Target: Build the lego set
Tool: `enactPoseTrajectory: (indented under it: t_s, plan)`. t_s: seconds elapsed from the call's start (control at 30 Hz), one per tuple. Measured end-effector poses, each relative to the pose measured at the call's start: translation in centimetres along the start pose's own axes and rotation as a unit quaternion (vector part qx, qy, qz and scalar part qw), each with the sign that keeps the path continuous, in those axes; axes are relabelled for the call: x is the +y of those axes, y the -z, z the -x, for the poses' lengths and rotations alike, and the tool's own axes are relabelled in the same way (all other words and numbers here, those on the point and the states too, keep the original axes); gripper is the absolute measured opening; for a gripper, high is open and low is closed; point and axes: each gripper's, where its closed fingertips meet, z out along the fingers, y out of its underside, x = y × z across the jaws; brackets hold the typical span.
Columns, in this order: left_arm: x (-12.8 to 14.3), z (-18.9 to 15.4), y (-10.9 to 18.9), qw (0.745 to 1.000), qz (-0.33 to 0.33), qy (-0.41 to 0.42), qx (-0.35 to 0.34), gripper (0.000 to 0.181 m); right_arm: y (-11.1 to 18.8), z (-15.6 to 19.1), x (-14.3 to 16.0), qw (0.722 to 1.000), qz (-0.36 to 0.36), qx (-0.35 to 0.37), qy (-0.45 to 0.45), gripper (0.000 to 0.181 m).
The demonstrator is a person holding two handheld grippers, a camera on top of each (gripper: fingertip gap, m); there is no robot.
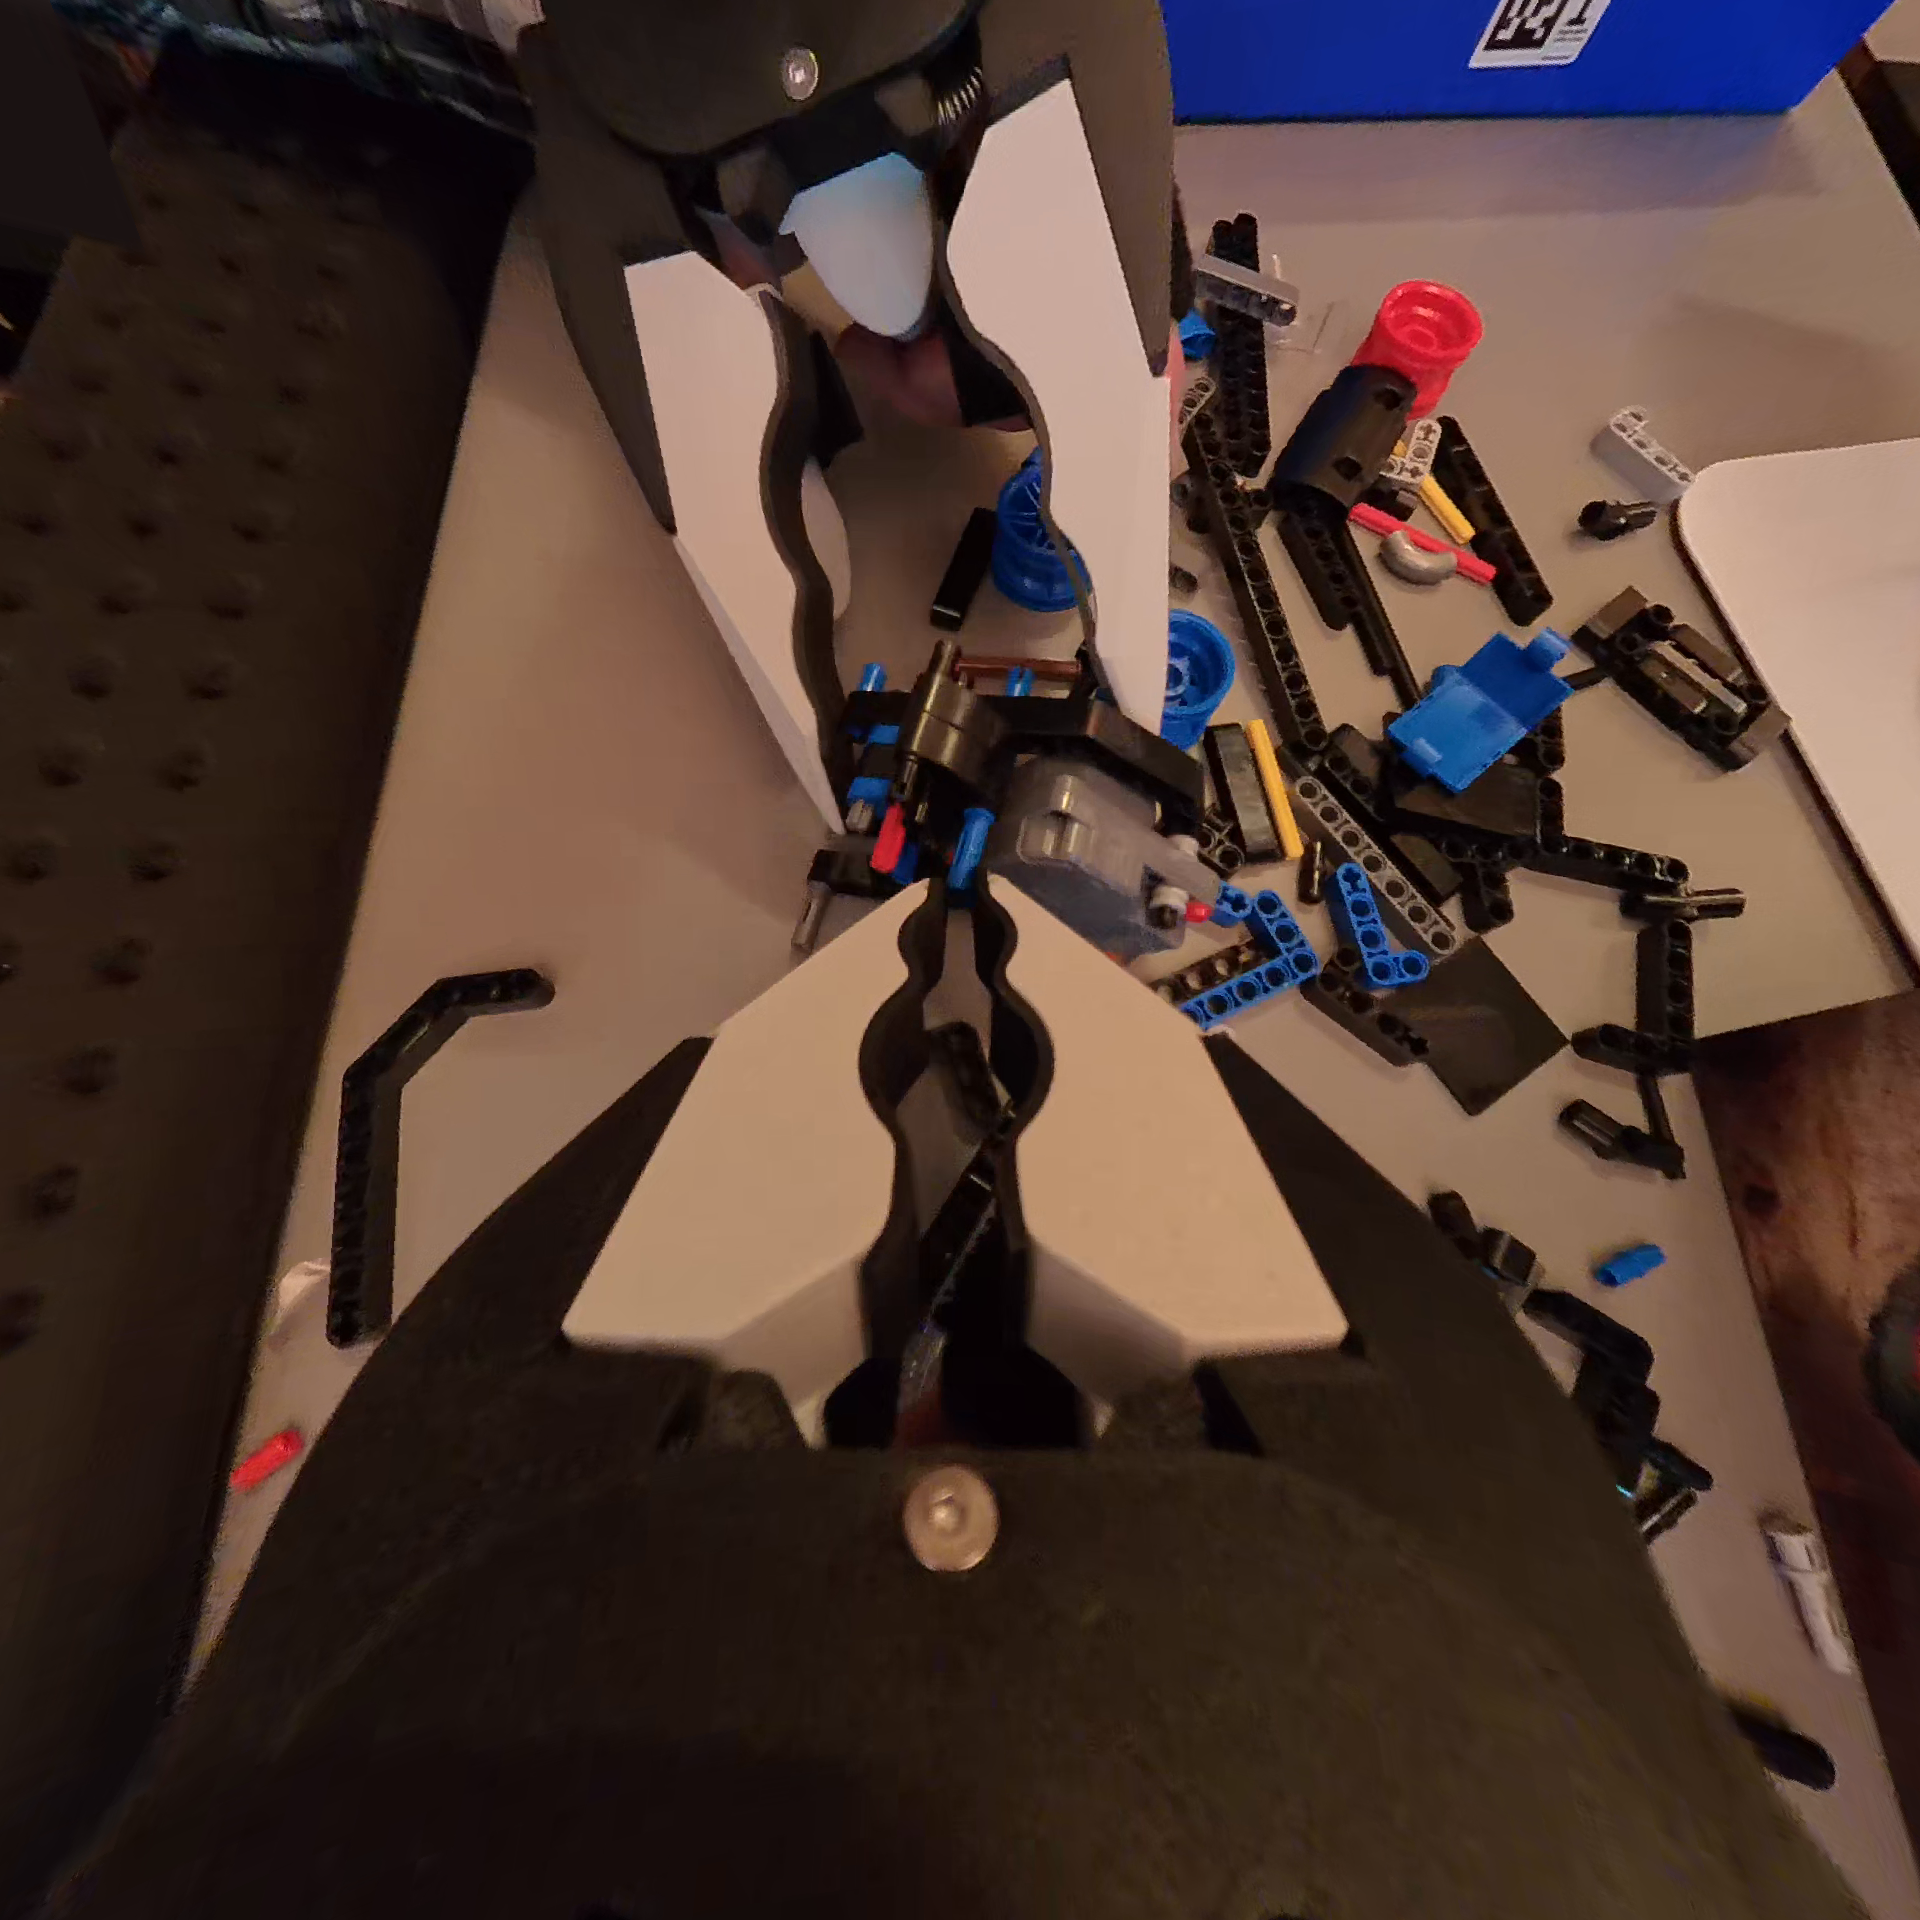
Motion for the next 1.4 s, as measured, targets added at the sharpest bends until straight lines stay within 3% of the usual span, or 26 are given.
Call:
enactPoseTrajectory:
  t_s: [0.27, 0.5, 0.73, 0.83, 0.97, 1.17, 1.27, 1.33, 1.4]
  plan:
    - [0.2, -1.3, 0.9, 0.999, -0.008, -0.01, 0.051, 0.044, -0.7, 1.4, -0.4, 0.998, 0.028, 0.008, 0.048, 0.011]
    - [1.2, -1.3, 1.8, 0.998, 0.023, -0.018, 0.055, 0.05, -1.3, 3.4, -0.8, 0.996, 0.047, -0.004, 0.077, 0.002]
    - [1.3, -2.6, 2.3, 0.996, 0.05, 0.023, 0.077, 0.061, 0.6, 2.5, -2.2, 0.996, 0.022, 0.025, 0.088, 0.036]
    - [1.5, -2.9, 1.7, 0.995, 0.064, 0.026, 0.074, 0.051, -0.4, 1.5, -1.9, 0.994, 0.032, 0.042, 0.095, 0.065]
    - [1.2, -2.6, 1.5, 0.996, 0.052, 0.017, 0.067, 0.031, -1.6, 1.5, -1.5, 0.995, 0.036, 0.021, 0.093, 0.049]
    - [1.1, -2.5, 1.9, 0.997, 0.052, 0.004, 0.051, 0.033, -1.6, 1.6, -1.6, 0.994, 0.031, 0.048, 0.097, 0.047]
    - [1.1, -2.8, 2.2, 0.997, 0.057, 0.028, 0.048, 0.061, -1.5, 1.3, -1.5, 0.992, 0.033, 0.072, 0.099, 0.047]
    - [0.8, -2.3, 2.0, 0.997, 0.059, 0.038, 0.022, 0.061, -1.4, 1.0, -1.4, 0.992, 0.034, 0.083, 0.092, 0.047]
    - [0.6, -1.9, 1.8, 0.997, 0.062, 0.034, 0.0, 0.046, -1.5, 0.8, -1.5, 0.991, 0.032, 0.094, 0.084, 0.047]
